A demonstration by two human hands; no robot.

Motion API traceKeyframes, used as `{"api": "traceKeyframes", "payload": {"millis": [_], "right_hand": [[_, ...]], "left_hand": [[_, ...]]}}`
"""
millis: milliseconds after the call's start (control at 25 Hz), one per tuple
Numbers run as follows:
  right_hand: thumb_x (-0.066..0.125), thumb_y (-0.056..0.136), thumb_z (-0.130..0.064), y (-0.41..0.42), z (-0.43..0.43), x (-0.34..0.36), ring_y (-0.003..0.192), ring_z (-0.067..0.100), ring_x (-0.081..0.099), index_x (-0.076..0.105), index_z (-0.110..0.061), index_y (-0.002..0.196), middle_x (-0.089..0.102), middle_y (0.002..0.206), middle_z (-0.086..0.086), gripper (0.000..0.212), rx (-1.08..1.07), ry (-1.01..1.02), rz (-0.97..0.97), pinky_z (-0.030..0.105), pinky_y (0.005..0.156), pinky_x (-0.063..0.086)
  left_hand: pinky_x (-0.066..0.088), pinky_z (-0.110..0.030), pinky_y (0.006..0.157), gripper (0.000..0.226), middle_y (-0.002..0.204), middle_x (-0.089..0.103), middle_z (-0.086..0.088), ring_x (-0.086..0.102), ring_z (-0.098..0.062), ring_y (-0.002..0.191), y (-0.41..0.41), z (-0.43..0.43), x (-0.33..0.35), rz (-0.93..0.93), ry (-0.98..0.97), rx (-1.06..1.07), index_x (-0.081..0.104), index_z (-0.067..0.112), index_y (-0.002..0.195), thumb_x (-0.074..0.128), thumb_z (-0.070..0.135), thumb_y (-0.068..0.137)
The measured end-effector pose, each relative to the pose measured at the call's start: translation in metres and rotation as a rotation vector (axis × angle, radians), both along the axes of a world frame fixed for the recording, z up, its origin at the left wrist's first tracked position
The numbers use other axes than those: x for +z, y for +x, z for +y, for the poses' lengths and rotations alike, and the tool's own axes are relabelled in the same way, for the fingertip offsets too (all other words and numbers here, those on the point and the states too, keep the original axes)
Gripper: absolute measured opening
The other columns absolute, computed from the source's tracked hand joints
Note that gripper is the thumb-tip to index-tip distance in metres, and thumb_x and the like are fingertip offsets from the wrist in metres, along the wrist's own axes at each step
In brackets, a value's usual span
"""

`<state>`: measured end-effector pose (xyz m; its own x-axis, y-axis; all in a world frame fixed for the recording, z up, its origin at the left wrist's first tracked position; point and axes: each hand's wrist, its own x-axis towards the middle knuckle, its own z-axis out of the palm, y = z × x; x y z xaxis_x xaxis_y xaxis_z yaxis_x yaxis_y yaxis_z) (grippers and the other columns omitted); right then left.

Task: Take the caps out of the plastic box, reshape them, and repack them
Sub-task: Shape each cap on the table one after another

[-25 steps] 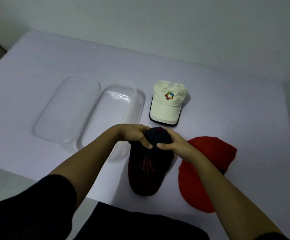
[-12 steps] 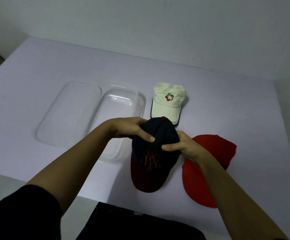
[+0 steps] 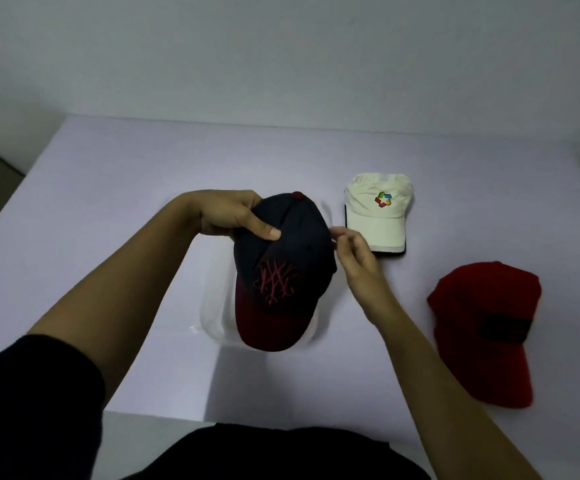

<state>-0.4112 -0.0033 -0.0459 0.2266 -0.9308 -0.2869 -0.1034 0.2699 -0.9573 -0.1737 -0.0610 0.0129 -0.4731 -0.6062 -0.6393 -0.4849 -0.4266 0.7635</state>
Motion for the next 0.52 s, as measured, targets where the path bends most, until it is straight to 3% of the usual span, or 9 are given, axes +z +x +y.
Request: {"api": "traceKeyframes", "payload": {"millis": [120, 240, 400, 520], "right_hand": [[0.035, 0.099, -0.038, 0.018, 0.026, -0.043, 0.134, 0.018, 0.039, 0.032, -0.018, 0.142, 0.041, 0.146, 0.000, 0.048, -0.143, 0.129, 0.266, 0.024, 0.101, 0.033], [0.031, 0.099, -0.041, 0.043, 0.040, -0.070, 0.138, 0.024, 0.034, 0.020, -0.016, 0.148, 0.032, 0.153, 0.006, 0.056, -0.121, 0.201, 0.311, 0.034, 0.110, 0.031], [0.036, 0.100, -0.020, 0.057, 0.040, -0.073, 0.114, 0.028, 0.056, 0.026, -0.015, 0.146, 0.057, 0.129, 0.014, 0.048, -0.170, 0.140, 0.442, 0.024, 0.086, 0.040], [0.036, 0.097, -0.005, 0.059, 0.040, -0.073, 0.090, 0.028, 0.061, 0.030, -0.013, 0.143, 0.064, 0.108, 0.019, 0.048, -0.187, 0.124, 0.537, 0.025, 0.074, 0.042]], "left_hand": [[0.059, -0.036, 0.079, 0.067, 0.102, 0.075, -0.008, 0.071, -0.025, 0.095, 0.013, -0.009, -0.030, -0.019, 0.069, 0.020, 0.074, 0.014, 0.092, 0.092, 0.045, 0.036], [0.059, -0.035, 0.074, 0.074, 0.101, 0.075, -0.007, 0.071, -0.024, 0.095, 0.018, -0.016, -0.061, -0.028, 0.159, 0.047, 0.073, 0.013, 0.097, 0.093, 0.044, 0.033], [0.057, -0.039, 0.081, 0.077, 0.104, 0.074, -0.008, 0.069, -0.026, 0.100, 0.025, -0.021, -0.087, -0.060, 0.234, 0.061, 0.070, 0.012, 0.101, 0.093, 0.042, 0.035], [0.050, -0.045, 0.094, 0.045, 0.107, 0.071, -0.007, 0.062, -0.029, 0.111, 0.024, -0.022, -0.101, -0.110, 0.255, 0.080, 0.068, 0.014, 0.103, 0.082, 0.030, 0.064]]}}
